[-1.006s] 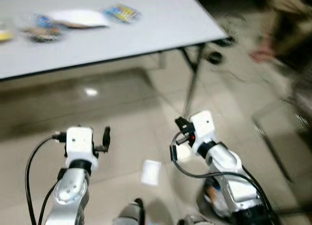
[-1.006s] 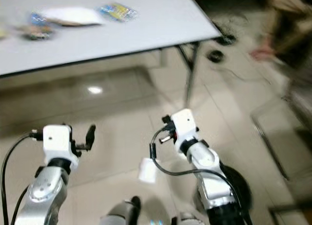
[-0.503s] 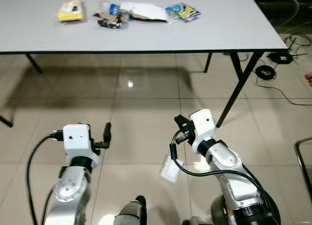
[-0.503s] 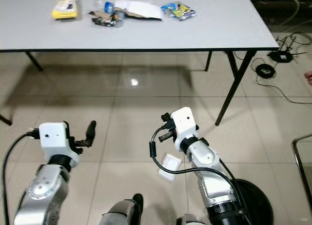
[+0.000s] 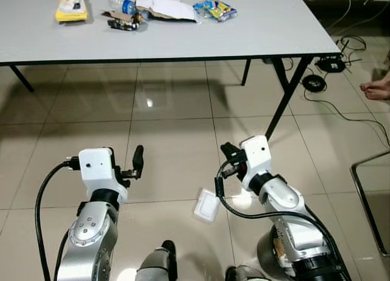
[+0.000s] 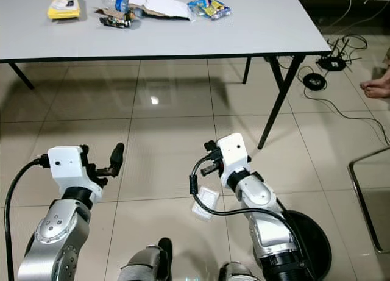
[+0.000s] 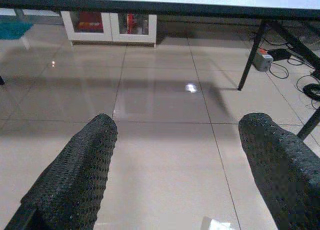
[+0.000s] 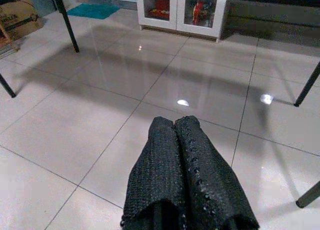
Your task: Picking trash to rubbish bin
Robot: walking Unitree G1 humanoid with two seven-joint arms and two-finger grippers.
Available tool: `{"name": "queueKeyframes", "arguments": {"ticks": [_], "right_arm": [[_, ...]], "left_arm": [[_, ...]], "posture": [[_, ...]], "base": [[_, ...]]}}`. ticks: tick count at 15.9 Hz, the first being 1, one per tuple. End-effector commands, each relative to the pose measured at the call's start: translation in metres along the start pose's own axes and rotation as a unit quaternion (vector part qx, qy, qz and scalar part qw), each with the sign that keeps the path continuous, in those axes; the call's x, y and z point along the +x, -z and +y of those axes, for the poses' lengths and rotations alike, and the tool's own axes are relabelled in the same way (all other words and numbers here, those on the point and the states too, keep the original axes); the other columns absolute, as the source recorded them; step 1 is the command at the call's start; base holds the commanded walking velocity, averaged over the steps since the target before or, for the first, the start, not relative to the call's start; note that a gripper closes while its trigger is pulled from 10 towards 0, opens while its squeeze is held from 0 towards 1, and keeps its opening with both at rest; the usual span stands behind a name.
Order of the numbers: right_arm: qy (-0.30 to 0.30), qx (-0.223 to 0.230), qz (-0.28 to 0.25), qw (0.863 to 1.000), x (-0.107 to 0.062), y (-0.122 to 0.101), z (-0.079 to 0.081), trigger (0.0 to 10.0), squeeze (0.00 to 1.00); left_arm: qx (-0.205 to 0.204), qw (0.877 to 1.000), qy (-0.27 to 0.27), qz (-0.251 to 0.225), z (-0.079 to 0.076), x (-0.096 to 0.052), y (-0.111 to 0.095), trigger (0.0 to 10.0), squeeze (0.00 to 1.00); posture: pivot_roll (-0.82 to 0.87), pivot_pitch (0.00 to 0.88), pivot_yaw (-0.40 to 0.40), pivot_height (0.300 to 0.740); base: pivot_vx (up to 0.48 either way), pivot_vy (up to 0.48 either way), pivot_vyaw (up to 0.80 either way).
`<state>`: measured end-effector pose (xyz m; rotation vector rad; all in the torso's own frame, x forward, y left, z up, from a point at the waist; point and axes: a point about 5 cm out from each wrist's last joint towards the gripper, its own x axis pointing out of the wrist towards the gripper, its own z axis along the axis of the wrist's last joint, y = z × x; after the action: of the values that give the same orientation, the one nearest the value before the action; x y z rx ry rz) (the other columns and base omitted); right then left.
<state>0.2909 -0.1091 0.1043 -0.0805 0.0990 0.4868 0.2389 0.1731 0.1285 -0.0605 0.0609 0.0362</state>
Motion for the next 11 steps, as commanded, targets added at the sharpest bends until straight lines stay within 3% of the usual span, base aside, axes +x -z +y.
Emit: {"name": "queueKeyframes", "arguments": {"ticks": [1,8,11], "right_arm": [[0.002,0.005,0.003,1.0,0.0003,0.0011,-0.0006,10.0,0.0],[0.001,0.007,0.001,1.0,0.0006,0.0006,-0.0003,10.0,0.0],[0.0,0.007,0.001,1.0,0.0008,0.0004,0.0,10.0,0.0]], "left_arm": [[-0.005,1.0,-0.011,0.004,0.004,-0.0009,-0.0009,10.0,0.0],[-0.009,1.0,-0.008,-0.005,0.0088,0.003,-0.0074,10.0,0.0],[-0.012,1.0,-0.004,-0.007,0.0073,0.0027,-0.0085,10.0,0.0]], "posture": [[-0.05,0.198,0.005,0.74],[-0.05,0.199,0.004,0.74],[-0.05,0.199,0.004,0.74]], "base": [[0.0,0.0,0.0],[0.0,0.0,0.0],[0.246,0.0,0.0]]}}
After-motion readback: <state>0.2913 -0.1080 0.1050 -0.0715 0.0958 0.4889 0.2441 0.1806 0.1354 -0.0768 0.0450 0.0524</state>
